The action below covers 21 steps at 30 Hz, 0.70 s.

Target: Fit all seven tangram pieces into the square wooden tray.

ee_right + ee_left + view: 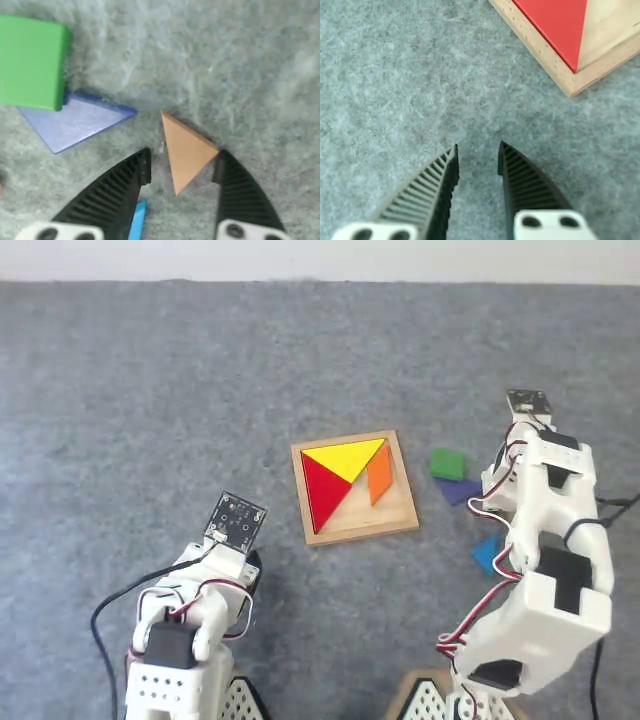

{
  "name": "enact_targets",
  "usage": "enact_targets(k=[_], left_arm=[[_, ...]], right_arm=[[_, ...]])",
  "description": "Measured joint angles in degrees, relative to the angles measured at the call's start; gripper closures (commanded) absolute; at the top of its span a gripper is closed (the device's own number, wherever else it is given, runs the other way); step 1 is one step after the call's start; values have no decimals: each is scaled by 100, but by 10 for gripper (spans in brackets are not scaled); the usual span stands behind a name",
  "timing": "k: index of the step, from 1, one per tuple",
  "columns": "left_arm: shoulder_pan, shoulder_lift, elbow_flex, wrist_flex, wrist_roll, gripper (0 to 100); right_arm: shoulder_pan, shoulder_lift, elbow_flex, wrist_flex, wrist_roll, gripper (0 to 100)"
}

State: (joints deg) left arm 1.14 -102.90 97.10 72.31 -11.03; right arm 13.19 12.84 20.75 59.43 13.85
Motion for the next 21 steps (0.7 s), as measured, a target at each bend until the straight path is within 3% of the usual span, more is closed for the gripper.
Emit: enact_targets(k=[8, 21], left_arm=[[-9, 0, 0, 0, 0, 877], [-9, 0, 0, 0, 0, 877]], right_arm=[[9, 0, -185, -70, 0, 750], [0, 35, -193, -211, 316, 750]])
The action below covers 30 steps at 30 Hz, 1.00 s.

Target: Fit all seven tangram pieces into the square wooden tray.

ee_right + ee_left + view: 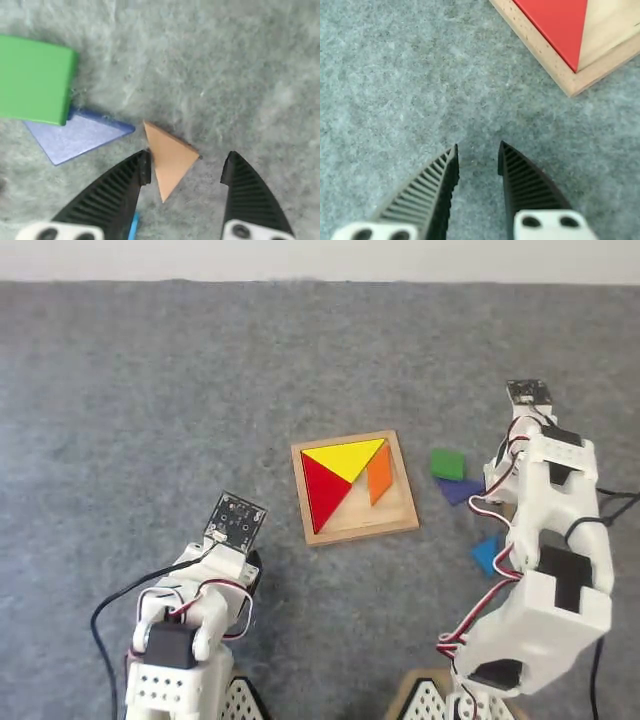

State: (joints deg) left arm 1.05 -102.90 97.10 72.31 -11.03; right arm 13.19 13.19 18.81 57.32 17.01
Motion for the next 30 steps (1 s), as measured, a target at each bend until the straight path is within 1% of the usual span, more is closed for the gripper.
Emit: enact_targets(k=[3, 6, 8, 18, 25, 30], left_arm=[[0, 0, 0, 0, 0, 877], [9, 0, 0, 0, 0, 877], [9, 0, 0, 0, 0, 877], [0, 0, 0, 0, 0, 877], [0, 0, 0, 0, 0, 877], [0, 0, 0, 0, 0, 877]], right_arm=[[0, 255, -18, -62, 97, 767], [-18, 440, -114, -114, 132, 846], [-9, 457, -176, -114, 132, 879], [0, 466, -273, -176, 141, 887], [0, 387, -273, -176, 624, 887], [-185, -158, -264, -62, 1020, 887]])
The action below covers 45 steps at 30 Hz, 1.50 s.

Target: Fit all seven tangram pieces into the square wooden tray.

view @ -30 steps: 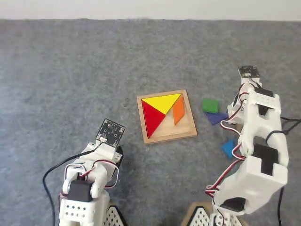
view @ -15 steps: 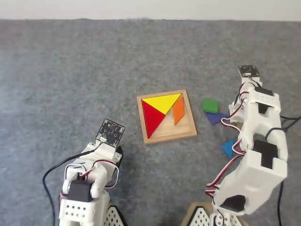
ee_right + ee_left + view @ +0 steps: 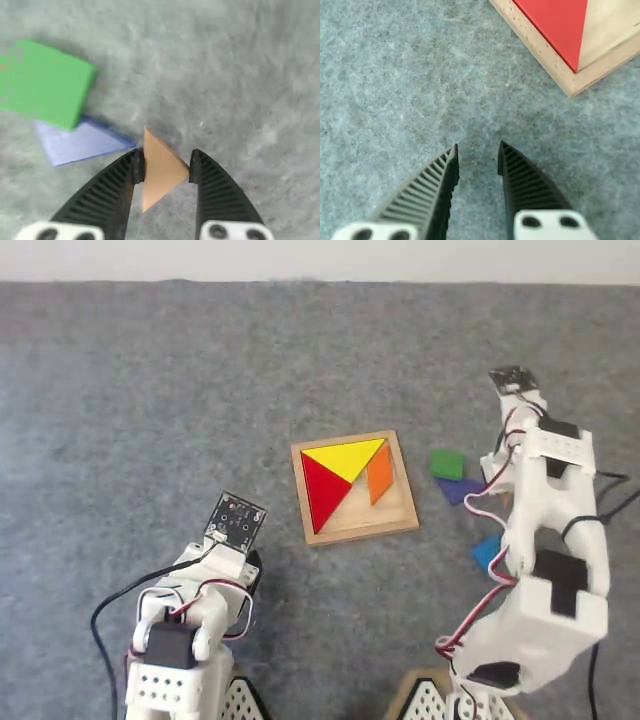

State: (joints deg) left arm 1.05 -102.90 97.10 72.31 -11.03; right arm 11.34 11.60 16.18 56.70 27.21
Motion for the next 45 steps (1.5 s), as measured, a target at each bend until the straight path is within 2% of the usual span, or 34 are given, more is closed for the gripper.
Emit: enact_targets(k=[7, 16, 23, 26, 31, 45], left_arm=[[0, 0, 0, 0, 0, 877], [0, 0, 0, 0, 0, 877], [0, 0, 0, 0, 0, 877], [0, 0, 0, 0, 0, 877], [0, 0, 0, 0, 0, 877], [0, 0, 0, 0, 0, 877]], right_arm=[[-932, -756, 0, 396, 1108, 887], [-2629, -844, 9, 237, 2708, 887], [-3473, -844, 9, 35, 3244, 887], [-3719, -844, 9, 0, 3446, 887], [-4079, -844, 9, 0, 4290, 887], [-4369, 70, 9, 0, 6611, 882]])
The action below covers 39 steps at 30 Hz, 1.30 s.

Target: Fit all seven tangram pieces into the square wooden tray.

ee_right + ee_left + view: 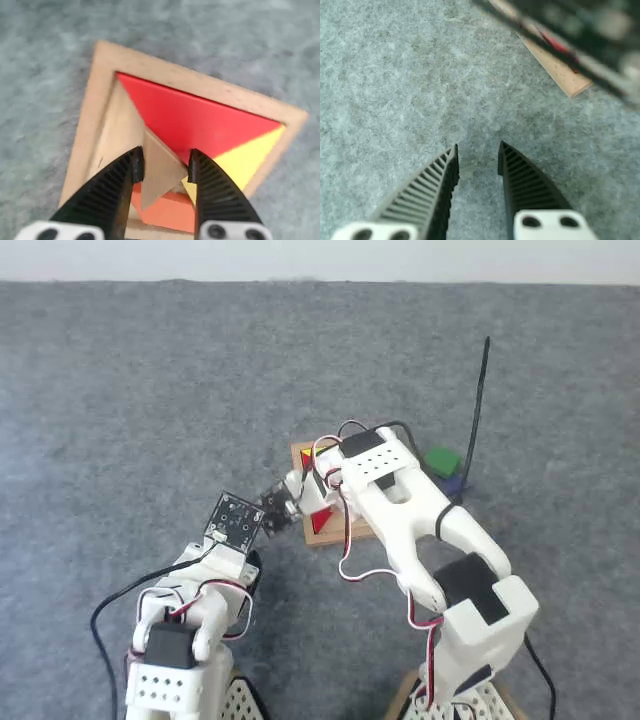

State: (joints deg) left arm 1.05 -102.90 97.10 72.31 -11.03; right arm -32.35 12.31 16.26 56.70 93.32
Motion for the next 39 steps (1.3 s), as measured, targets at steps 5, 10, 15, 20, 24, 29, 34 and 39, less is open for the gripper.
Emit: enact_targets(k=[5, 10, 15, 20, 24, 29, 34, 39], left_arm=[[0, 0, 0, 0, 0, 877], [-9, 0, 0, 0, 0, 877], [-9, 0, 0, 0, 0, 877], [0, 0, 0, 0, 0, 877], [0, 0, 0, 0, 0, 877], [0, 0, 0, 0, 0, 877], [0, 0, 0, 0, 0, 877], [0, 0, 0, 0, 0, 877]], right_arm=[[9, 0, 0, 281, 598, 798], [193, 0, 0, 413, 668, 696], [352, 0, -202, 413, -26, 681], [404, 0, -862, 413, -985, 681], [554, 0, -1600, 448, -2426, 689], [730, -70, -2549, 1310, -4193, 872], [721, -914, -2523, 1802, -5486, 957], [791, -1574, -1134, 1495, -6031, 990]])
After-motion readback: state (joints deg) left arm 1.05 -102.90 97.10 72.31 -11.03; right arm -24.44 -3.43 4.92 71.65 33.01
